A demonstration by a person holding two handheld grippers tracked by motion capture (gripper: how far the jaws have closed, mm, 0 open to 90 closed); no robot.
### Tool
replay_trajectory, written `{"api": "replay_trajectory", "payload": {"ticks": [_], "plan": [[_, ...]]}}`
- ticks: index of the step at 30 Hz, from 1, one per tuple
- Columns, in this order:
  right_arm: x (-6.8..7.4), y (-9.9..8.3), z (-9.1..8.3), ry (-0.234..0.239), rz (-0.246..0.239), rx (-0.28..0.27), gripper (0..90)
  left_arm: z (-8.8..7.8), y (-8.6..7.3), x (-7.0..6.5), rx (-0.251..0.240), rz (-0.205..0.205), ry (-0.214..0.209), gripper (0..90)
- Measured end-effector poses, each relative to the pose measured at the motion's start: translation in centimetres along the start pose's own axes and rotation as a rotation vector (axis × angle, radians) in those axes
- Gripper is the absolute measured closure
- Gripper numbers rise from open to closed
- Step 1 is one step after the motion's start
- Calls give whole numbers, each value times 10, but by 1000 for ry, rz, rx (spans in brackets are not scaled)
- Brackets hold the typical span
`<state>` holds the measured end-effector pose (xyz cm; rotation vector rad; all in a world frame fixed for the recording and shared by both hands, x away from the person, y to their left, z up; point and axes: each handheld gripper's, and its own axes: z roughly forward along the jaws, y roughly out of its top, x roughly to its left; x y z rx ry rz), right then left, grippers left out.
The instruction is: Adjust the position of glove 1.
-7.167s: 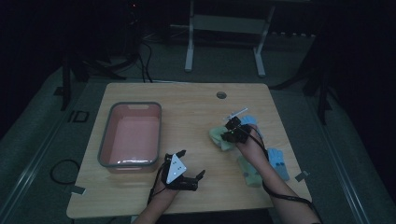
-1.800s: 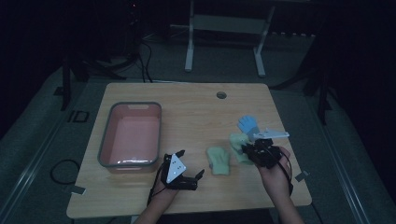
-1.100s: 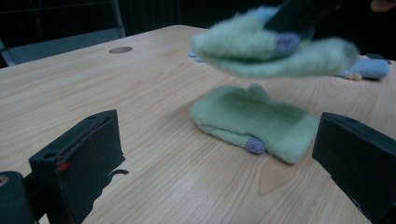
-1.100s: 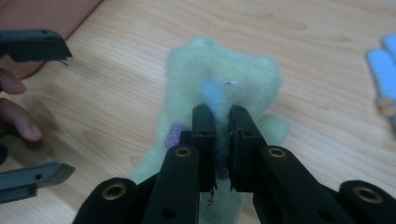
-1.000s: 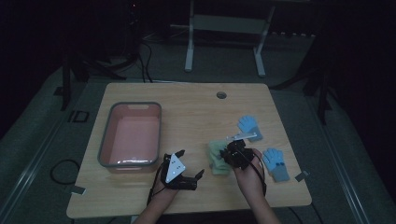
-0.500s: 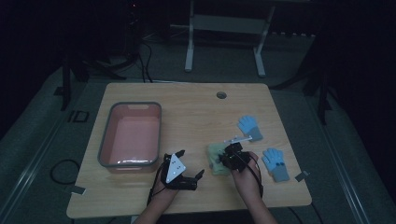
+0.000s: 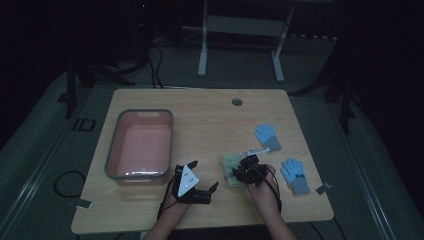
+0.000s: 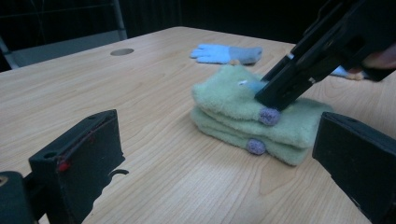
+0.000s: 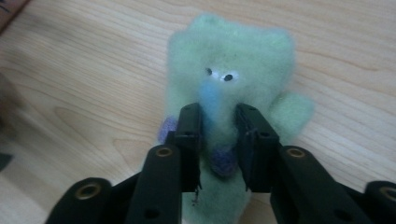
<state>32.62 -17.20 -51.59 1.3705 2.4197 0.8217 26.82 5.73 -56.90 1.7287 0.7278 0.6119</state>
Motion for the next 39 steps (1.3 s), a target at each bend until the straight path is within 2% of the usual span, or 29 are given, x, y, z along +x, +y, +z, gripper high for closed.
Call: {"api": "replay_trajectory", "payload": {"ticks": [4,7,10,13,15,17,19,23,25,27,30,34,39], "plan": [[-3,2,-10,26,-8,-13,644,0,0,3,-4,-42,-5,18],[-5,3,-16,31,-31,-25,596,1,0,3,-2,-48,0,18],[-9,6,-21,37,-47,-32,566,2,1,1,16,-26,-6,18],[-18,9,-27,52,-59,-44,534,4,2,-1,55,-2,-34,18],[-24,10,-30,64,-44,-57,523,5,3,-3,68,10,-22,18],[-28,10,-31,69,-65,-53,500,5,3,-4,88,27,-4,18],[-31,11,-32,71,-78,-52,500,4,3,-5,89,41,3,18],[-39,11,-35,89,-105,-65,497,4,3,-6,102,31,-19,18],[-43,11,-36,96,-122,-71,492,4,4,-8,125,25,-35,18],[-44,11,-36,99,-128,-73,491,4,6,-11,123,38,-26,18],[-50,8,-35,117,-147,-90,486,5,6,-14,108,18,-49,18],[-53,1,-33,158,-172,-127,486,7,5,-17,123,22,-65,18],[-62,-6,-36,204,-212,-170,486,6,6,-16,147,-10,-95,18]]}}
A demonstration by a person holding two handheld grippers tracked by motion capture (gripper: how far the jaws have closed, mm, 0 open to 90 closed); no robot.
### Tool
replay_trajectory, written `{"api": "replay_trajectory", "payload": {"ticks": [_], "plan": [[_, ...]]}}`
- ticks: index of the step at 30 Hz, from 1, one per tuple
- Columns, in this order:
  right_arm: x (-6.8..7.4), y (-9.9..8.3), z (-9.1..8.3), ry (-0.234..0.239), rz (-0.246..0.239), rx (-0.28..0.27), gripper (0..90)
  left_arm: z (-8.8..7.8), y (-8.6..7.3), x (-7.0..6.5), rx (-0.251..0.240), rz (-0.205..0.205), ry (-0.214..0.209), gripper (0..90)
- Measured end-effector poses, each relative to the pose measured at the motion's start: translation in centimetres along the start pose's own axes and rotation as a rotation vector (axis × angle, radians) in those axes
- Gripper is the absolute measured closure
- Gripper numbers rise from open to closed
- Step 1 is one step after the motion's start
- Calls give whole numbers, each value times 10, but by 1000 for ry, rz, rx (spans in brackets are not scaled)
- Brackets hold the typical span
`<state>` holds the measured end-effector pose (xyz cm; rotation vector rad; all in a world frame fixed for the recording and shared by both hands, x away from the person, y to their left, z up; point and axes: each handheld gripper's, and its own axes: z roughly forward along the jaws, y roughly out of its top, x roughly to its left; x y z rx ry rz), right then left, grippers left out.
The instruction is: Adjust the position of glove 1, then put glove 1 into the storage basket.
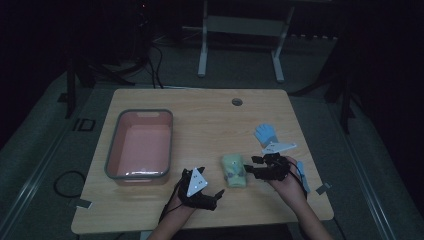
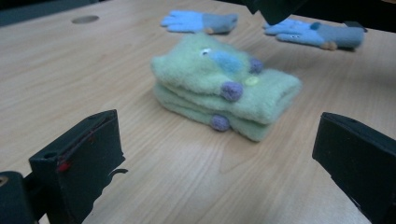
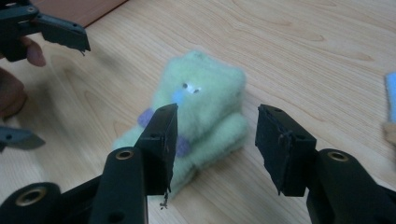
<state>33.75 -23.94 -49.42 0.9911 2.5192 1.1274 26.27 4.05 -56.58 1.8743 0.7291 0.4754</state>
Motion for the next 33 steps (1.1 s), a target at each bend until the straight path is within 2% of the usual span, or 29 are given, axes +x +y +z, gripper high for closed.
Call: {"api": "replay_trajectory", "payload": {"ticks": [3,4,10,14,16,20,21,23,27,29,31,33], "plan": [[-5,-5,-3,3,-13,2,486,1,1,1,40,-26,-31,18],[-5,-5,-3,3,-13,2,486,1,1,1,40,-26,-31,47],[-17,-10,-13,21,4,-7,486,4,3,-2,71,-10,-51,48],[-20,-8,-16,41,-11,-28,486,7,5,-6,95,53,-103,55],[-21,-7,-15,54,-17,-35,486,9,6,-8,104,77,-111,72],[-22,-3,-13,60,-32,-45,494,10,15,-10,79,118,-136,100],[-23,-1,-13,67,-31,-49,494,11,18,-11,67,137,-146,139],[-25,2,-12,80,-25,-58,494,13,24,-13,55,180,-161,152],[-28,10,-6,99,-33,-61,493,24,33,-17,54,245,-204,238],[-30,14,-1,122,-36,-61,494,30,35,-19,60,273,-212,248],[-32,17,7,158,5,-27,531,36,36,-20,62,287,-211,260],[-32,19,15,156,6,-19,524,41,39,-21,62,297,-203,260]]}}
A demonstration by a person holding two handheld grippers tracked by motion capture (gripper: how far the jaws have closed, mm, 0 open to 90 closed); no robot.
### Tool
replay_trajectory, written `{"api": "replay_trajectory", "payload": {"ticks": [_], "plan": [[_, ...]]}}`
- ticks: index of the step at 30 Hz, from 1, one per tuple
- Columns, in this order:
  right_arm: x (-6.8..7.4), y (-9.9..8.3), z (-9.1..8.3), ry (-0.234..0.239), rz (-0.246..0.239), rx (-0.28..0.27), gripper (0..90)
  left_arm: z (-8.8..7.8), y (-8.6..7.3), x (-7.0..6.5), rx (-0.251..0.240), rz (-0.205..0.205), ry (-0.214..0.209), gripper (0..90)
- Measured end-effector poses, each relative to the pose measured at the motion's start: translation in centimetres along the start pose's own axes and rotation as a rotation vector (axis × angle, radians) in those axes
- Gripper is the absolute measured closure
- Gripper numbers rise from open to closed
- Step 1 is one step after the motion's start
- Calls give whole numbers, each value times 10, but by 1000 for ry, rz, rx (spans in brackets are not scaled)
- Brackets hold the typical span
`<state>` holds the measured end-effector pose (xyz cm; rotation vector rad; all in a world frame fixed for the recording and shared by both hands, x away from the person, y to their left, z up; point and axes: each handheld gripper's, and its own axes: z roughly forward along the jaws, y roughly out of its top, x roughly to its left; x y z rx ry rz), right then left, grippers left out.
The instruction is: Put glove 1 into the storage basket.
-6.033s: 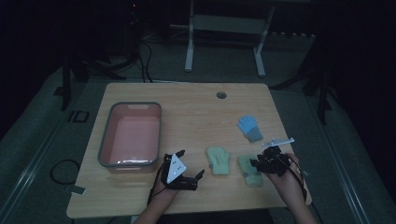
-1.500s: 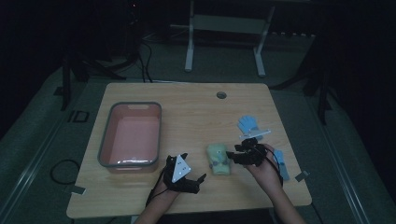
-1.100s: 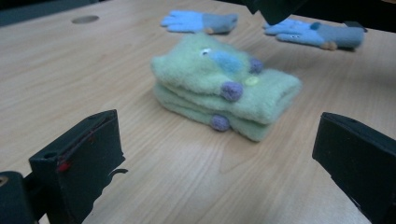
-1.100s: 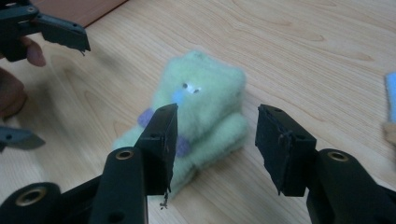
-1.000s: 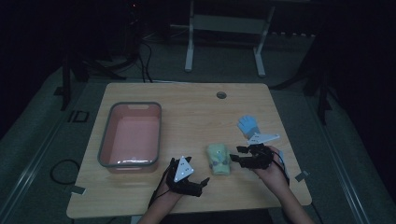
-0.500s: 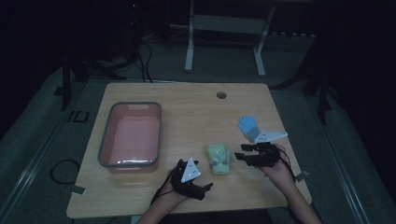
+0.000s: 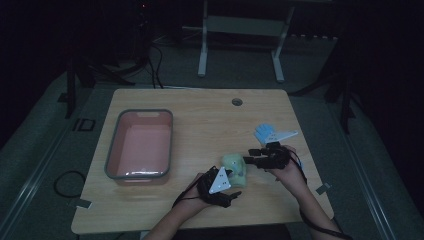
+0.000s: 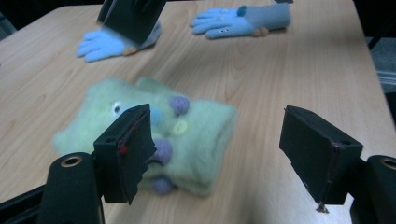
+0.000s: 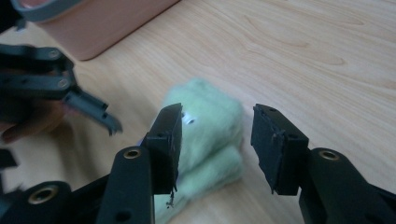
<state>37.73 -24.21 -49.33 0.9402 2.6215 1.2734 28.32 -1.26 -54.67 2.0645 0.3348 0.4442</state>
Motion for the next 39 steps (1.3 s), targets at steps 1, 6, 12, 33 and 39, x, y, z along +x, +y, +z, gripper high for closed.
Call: {"api": "replay_trajectory", "payload": {"ticks": [1,6,12,33,39], "plan": [[-1,1,4,7,0,7,507,3,1,1,7,9,2,262],[-5,4,22,12,-14,21,430,11,3,5,36,49,-10,311],[-17,2,45,52,21,69,408,23,-1,7,113,95,-57,386],[-19,-8,61,149,95,130,696,28,4,7,214,142,42,714],[-8,3,53,118,56,102,709,16,15,14,215,147,36,724]]}}
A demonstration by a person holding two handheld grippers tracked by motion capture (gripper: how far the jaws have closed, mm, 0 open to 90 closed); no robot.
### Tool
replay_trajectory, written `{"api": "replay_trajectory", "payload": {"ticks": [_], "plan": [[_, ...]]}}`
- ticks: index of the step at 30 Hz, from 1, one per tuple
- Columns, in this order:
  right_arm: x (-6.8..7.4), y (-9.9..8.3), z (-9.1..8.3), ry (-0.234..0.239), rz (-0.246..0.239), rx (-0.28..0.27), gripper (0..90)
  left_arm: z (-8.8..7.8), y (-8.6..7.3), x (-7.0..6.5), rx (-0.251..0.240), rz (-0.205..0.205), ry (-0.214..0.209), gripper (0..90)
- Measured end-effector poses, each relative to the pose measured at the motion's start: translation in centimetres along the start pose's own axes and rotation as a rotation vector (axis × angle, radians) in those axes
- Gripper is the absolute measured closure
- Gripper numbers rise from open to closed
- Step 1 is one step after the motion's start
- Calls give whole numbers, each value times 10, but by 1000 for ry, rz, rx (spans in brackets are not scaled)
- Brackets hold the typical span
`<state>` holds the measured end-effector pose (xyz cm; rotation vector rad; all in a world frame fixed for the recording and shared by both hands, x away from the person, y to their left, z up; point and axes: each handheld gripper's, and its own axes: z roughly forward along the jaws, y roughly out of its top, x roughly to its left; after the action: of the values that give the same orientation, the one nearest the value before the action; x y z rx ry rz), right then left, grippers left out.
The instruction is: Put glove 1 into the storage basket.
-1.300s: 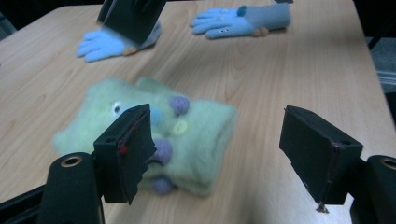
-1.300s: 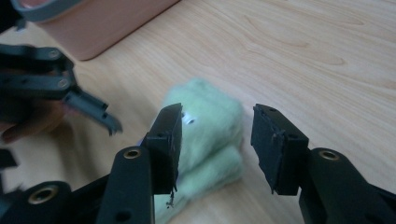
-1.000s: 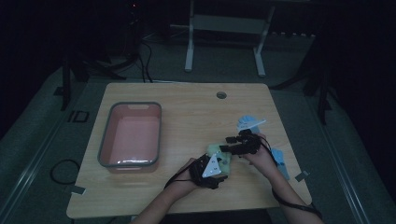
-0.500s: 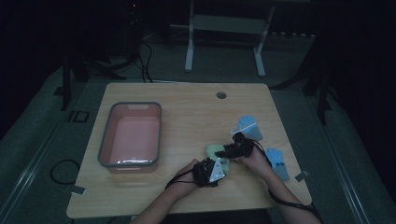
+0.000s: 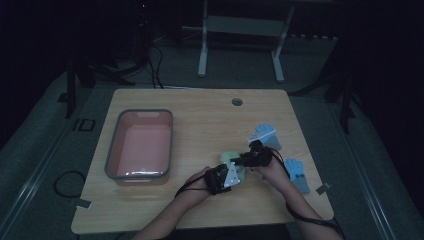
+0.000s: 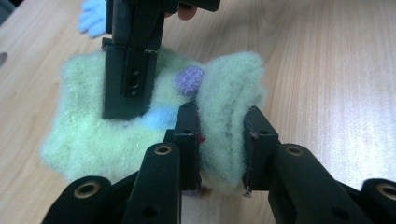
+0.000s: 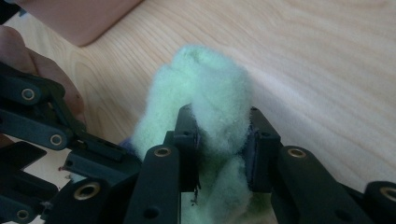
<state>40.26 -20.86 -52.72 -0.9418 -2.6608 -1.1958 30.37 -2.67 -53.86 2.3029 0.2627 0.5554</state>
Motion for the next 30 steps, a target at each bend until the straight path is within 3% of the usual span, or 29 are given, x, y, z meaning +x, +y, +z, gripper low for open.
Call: {"api": "replay_trajectory", "payload": {"ticks": [6,12,14,30], "plan": [[10,14,-12,6,-20,-32,709,-19,8,9,-24,-11,0,722],[19,28,-20,17,-26,-60,709,-37,16,17,-23,15,16,723],[21,34,-22,19,-26,-65,709,-43,18,21,-22,7,19,722],[49,86,-23,14,-94,-93,709,-87,18,46,-17,15,88,723]]}}
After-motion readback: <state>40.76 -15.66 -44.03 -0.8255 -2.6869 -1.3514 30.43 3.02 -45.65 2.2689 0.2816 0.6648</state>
